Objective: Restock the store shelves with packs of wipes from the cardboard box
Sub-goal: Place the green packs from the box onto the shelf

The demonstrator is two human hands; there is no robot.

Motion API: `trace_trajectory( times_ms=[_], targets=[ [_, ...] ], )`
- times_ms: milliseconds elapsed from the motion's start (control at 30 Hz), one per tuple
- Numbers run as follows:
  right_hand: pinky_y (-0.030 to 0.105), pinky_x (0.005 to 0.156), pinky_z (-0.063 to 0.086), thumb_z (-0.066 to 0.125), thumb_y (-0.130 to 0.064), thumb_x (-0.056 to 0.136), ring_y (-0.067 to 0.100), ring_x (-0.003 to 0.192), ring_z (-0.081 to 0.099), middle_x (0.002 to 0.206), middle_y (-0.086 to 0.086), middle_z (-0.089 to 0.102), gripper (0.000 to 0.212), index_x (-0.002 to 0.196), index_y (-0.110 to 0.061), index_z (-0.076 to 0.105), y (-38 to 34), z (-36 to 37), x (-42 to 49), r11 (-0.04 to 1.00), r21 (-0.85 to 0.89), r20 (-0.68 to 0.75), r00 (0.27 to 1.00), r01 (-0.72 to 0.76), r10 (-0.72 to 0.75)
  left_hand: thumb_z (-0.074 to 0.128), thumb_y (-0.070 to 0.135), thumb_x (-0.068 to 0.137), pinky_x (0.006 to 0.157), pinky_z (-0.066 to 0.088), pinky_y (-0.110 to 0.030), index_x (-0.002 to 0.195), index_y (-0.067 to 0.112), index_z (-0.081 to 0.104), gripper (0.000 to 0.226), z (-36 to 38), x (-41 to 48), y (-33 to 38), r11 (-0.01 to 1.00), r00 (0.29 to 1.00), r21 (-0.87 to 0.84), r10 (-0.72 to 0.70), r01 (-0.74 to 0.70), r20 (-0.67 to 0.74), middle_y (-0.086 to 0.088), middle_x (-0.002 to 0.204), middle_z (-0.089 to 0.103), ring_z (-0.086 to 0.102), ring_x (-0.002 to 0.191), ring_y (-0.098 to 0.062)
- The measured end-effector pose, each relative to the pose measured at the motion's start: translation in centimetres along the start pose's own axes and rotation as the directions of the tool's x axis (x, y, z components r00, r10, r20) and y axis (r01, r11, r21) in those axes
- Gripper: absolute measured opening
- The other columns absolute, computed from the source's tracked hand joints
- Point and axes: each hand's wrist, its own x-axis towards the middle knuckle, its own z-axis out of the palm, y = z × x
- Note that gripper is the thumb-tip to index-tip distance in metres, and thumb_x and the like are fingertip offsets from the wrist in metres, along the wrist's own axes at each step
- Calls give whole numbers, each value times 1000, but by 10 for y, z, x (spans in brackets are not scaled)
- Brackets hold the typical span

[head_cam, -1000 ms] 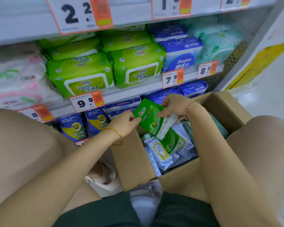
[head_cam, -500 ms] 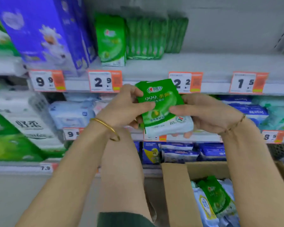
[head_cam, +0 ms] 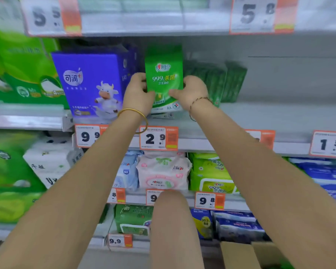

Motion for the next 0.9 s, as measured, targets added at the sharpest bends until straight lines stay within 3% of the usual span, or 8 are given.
trace_trajectory(
  times_ms=[67, 233, 300, 367, 433, 700, 800, 900],
  targets=[
    [29, 68, 37, 60, -28, 90, 22, 81, 49, 77, 2, 47, 40, 62, -16, 34, 4, 14, 10, 991, -121, 0, 998, -55, 55, 55, -8, 78, 90, 51, -40, 120, 1, 49, 43, 5, 10, -14, 995, 999, 96, -23, 20, 29, -19, 113, 64, 61, 100, -26],
    [26, 66, 37, 55, -33, 93, 21, 76, 48, 62, 0, 39, 43, 60, -12, 36, 21, 37, 20, 955, -280, 58, 992, -95, 116, 65, 4, 71, 91, 52, -45, 112, 6, 53, 43, 13, 29, -49, 950, 962, 271, -210, 158, 176, -16, 106, 67, 64, 99, -31],
    [26, 67, 37, 55, -32, 93, 20, 78, 48, 70, 2, 47, 35, 70, -8, 45, 23, 37, 24, 961, -267, 45, 995, -79, 94, 64, 1, 74, 91, 52, -44, 114, 6, 50, 43, 13, 29, -44, 954, 968, 258, -195, 149, 160, -16, 109, 65, 63, 101, -31],
    [27, 68, 37, 58, -27, 92, 21, 83, 49, 89, 8, 56, 23, 95, -5, 56, 22, 36, 26, 971, -233, 9, 998, -57, 61, 63, -2, 77, 92, 51, -44, 117, 4, 47, 43, 15, 30, -41, 962, 976, 240, -170, 134, 136, -17, 112, 62, 60, 104, -31],
    [27, 70, 37, 60, -25, 91, 25, 94, 56, 107, 13, 60, 32, 112, -2, 53, 20, 37, 27, 974, -216, -14, 998, -63, 61, 62, -2, 78, 93, 51, -44, 117, 5, 46, 42, 16, 31, -41, 958, 975, 255, -174, 135, 137, -17, 112, 62, 60, 104, -30],
    [28, 71, 40, 66, -23, 87, 28, 105, 60, 118, 16, 60, 47, 120, 1, 42, 25, 44, 29, 984, -136, -28, 993, -116, 113, 59, 2, 82, 89, 48, -36, 118, 2, 48, 37, 18, 25, -40, 918, 974, 380, -177, 112, 141, -20, 116, 58, 57, 107, -34],
    [29, 72, 39, 69, -21, 85, 29, 104, 59, 117, 16, 59, 51, 120, 1, 40, 25, 36, 22, 989, -100, -43, 993, -113, 110, 56, 1, 84, 97, 42, -43, 127, 3, 42, 45, 21, 5, -26, 893, 992, 441, -116, 85, 45, -21, 129, 45, 47, 116, -38],
    [33, 73, 47, 68, -19, 85, 30, 90, 60, 106, 15, 60, 38, 108, -5, 42, 31, 16, 6, 999, 9, -99, 994, -45, 46, 51, -5, 81, 102, 33, -38, 135, 3, 39, 56, 31, -35, -9, 900, 990, 415, 136, -133, 24, -19, 134, 41, 42, 122, -35]
  ],
)
